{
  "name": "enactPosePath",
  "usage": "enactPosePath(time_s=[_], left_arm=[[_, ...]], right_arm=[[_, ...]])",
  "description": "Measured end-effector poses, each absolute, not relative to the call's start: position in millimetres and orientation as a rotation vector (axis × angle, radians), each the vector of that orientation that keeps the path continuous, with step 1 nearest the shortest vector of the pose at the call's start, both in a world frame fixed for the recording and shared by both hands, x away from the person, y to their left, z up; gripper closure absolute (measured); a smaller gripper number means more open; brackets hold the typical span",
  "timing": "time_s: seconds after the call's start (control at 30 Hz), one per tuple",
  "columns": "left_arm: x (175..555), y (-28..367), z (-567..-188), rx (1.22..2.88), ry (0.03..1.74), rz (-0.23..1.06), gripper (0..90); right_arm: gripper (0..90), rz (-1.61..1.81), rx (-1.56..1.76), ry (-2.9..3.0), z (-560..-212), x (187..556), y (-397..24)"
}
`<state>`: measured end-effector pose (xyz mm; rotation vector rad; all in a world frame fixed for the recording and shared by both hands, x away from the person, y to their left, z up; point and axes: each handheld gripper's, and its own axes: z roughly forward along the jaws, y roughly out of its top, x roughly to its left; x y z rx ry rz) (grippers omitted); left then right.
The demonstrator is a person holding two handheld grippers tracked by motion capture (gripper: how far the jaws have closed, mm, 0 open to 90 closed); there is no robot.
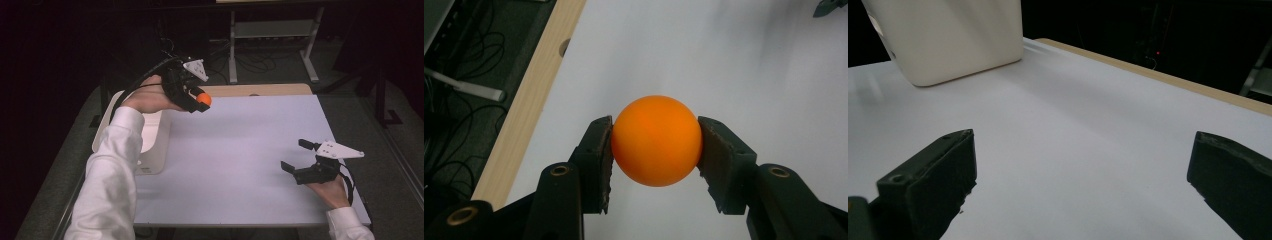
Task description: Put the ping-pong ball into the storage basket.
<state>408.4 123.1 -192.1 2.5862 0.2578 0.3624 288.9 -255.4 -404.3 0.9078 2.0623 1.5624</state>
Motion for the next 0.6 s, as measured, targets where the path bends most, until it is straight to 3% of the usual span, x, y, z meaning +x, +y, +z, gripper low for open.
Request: enactPosePath(time_s=[0.6], left_arm=[[399.0, 163.3, -193.5, 2.629, 0.325, 0.369, 50.6]], right_arm=[[0.0, 1.549, 0.911, 2.083, -405.0, 288.1, -251.8]])
